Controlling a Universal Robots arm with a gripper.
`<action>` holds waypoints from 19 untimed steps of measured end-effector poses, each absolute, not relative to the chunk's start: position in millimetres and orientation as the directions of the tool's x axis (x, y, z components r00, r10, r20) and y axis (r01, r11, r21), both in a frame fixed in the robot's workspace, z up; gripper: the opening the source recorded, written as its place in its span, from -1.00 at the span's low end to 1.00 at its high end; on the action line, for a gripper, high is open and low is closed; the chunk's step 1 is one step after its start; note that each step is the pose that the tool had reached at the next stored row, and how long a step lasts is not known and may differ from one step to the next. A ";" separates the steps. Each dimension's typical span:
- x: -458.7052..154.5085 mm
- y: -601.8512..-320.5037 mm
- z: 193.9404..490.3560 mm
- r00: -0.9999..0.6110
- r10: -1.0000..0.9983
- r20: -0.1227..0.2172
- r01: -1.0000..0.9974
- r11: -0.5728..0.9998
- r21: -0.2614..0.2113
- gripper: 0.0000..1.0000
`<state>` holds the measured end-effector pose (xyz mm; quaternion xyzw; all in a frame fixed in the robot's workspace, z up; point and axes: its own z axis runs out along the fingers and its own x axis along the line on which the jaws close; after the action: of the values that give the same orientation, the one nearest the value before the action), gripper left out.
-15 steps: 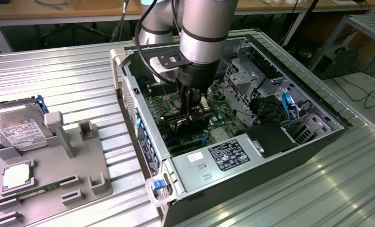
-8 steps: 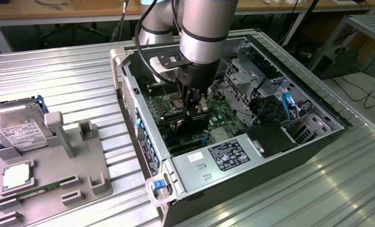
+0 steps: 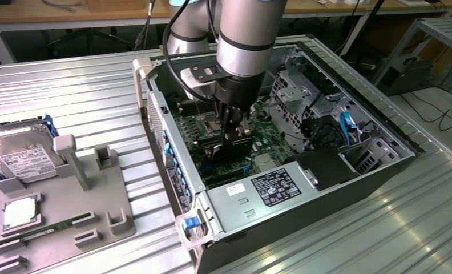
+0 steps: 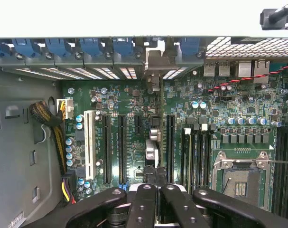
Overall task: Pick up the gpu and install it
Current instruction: 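Insert the gpu into the slot, then press down on the gpu until it lock into place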
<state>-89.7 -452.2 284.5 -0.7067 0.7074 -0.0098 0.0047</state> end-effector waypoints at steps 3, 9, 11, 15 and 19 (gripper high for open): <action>-89.7 -452.2 284.6 -0.001 -1.000 0.007 -1.000 0.001 -0.021 -0.79; -89.7 -452.2 284.5 -0.001 -1.000 0.007 -1.000 0.001 -0.021 -0.79; -89.7 -452.0 284.4 -0.001 -1.000 0.006 -1.000 0.001 -0.021 -0.79; -97.0 -450.6 284.4 -0.001 -1.000 0.006 -1.000 0.001 -0.020 -0.79; -106.2 -450.5 284.3 -0.001 -1.000 0.006 -1.000 0.001 -0.021 -0.79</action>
<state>-106.2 -450.5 284.3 -0.7067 0.7075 -0.0095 0.0050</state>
